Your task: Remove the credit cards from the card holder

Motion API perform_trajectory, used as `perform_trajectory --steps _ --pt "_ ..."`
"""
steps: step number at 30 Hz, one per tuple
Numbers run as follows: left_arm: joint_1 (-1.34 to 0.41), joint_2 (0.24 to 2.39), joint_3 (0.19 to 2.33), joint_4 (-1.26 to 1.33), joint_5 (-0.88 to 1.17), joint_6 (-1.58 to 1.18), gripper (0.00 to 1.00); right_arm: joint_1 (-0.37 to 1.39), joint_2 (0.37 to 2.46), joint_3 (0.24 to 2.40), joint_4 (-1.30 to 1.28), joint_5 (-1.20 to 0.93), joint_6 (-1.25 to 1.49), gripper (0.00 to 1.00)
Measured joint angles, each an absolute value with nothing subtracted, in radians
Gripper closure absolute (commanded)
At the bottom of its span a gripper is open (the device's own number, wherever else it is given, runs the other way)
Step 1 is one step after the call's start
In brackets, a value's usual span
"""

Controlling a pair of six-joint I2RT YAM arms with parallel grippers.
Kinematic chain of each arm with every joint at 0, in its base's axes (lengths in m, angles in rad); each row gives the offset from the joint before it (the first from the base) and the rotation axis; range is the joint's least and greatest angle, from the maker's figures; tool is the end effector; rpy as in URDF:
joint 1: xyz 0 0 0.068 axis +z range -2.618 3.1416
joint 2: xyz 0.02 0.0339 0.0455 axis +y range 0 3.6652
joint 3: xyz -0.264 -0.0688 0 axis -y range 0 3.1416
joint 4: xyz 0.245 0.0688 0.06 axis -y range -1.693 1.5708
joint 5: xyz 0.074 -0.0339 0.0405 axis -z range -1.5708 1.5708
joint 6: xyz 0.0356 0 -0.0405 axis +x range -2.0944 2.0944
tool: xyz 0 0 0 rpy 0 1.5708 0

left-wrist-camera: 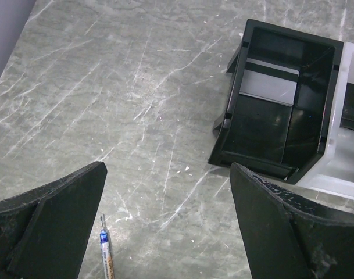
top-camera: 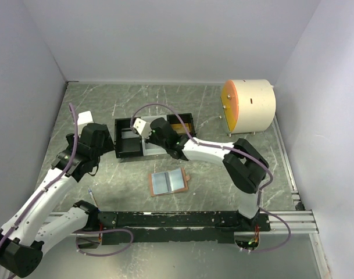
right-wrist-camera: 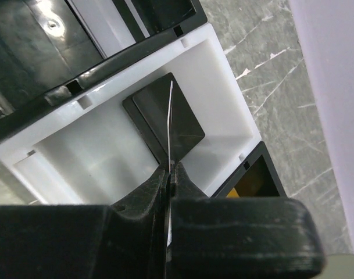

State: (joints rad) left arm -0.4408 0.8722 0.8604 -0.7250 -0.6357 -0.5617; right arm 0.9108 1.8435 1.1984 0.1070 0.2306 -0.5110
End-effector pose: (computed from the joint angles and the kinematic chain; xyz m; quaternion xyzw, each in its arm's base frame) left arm 0.1645 -0.0542 0.3038 -0.1788 0.8593 0.0657 0.4747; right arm 0.2616 0.3238 0.2127 -0.5206 0.6917 -0.0007 0.5005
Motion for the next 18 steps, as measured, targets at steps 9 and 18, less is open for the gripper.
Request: perform_trajectory --steps 9,18 --pt "-0.440 0.894 0.860 -0.735 -0.668 -0.565 0.00 0.893 1.979 1.275 0.139 0.260 -0.635 1.00" --pt "-0.439 0.880 0.860 -0.738 -0.690 -0.566 0.00 0.871 2.081 1.365 0.163 0.273 -0.692 1.00"
